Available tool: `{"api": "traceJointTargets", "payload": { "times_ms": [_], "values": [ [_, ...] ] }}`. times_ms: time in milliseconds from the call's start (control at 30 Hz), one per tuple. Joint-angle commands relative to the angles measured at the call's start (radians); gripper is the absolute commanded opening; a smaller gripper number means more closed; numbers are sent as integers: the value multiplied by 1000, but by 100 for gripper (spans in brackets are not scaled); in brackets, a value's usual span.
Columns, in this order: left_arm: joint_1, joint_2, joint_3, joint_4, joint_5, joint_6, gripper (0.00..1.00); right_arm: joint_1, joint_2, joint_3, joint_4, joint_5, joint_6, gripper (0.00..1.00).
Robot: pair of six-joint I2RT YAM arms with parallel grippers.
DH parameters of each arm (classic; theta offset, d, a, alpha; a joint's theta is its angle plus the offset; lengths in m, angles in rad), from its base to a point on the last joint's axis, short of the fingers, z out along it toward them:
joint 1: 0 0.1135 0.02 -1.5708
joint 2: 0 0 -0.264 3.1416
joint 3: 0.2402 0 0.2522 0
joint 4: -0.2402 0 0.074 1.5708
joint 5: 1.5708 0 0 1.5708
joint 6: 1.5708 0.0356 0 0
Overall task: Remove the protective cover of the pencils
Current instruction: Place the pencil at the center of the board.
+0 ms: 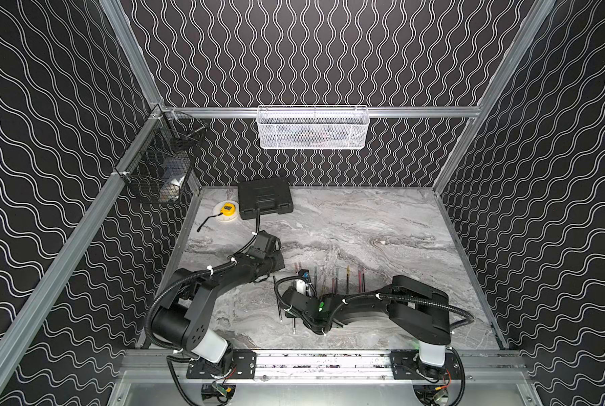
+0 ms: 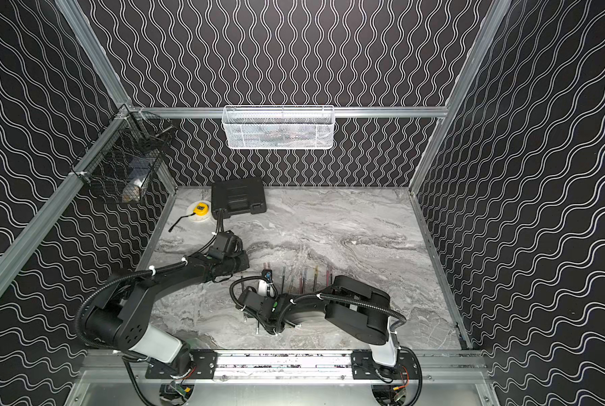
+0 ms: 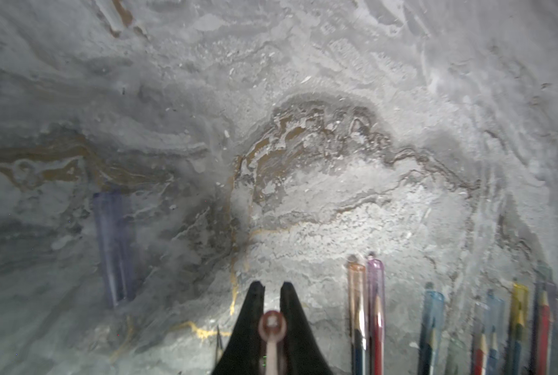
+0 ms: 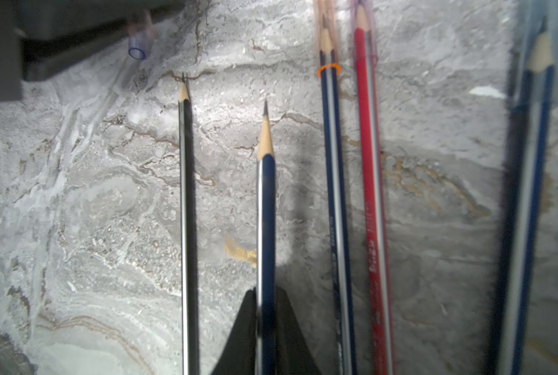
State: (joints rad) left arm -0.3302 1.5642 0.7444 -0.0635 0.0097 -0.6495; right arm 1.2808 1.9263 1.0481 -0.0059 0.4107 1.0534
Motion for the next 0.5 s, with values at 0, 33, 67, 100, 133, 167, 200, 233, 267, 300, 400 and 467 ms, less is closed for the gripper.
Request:
{"api": "traceJointTargets", "payload": {
  "times_ms": [0, 33, 67, 100, 133, 167, 200, 233, 267, 300, 400, 467],
  "values": [
    [-4, 38, 22, -19, -28, 21, 0, 0, -4, 7, -53, 4, 3, 20],
    [-5, 49, 30, -30, -36, 21, 0, -1, -4, 8, -54, 4, 1, 21],
    [-7, 59, 36, -41, -48, 21, 0, -1, -6, 8, -55, 4, 0, 21],
    [-8, 65, 42, -50, -57, 21, 0, 0, -7, 9, -57, 5, -1, 22],
    [-10, 74, 49, -61, -68, 21, 0, 0, -10, 8, -57, 5, -1, 23],
    [-11, 84, 56, -67, -72, 21, 0, -1, -13, 6, -55, 5, -3, 24],
    [-13, 92, 61, -70, -76, 23, 0, -1, -15, 6, -55, 5, -4, 27],
    [-16, 102, 66, -74, -80, 23, 0, -1, -17, 6, -56, 7, -5, 28],
    [-20, 112, 70, -77, -85, 21, 0, -1, -18, 6, -58, 7, -5, 28],
    [-22, 121, 74, -76, -83, 24, 0, -1, -21, 5, -57, 8, -6, 29],
    [-24, 150, 91, -85, -80, 24, 0, -1, -28, 3, -55, 8, -7, 29],
    [-25, 165, 98, -87, -79, 23, 0, -1, -33, 3, -51, 4, -12, 31]
  ]
}}
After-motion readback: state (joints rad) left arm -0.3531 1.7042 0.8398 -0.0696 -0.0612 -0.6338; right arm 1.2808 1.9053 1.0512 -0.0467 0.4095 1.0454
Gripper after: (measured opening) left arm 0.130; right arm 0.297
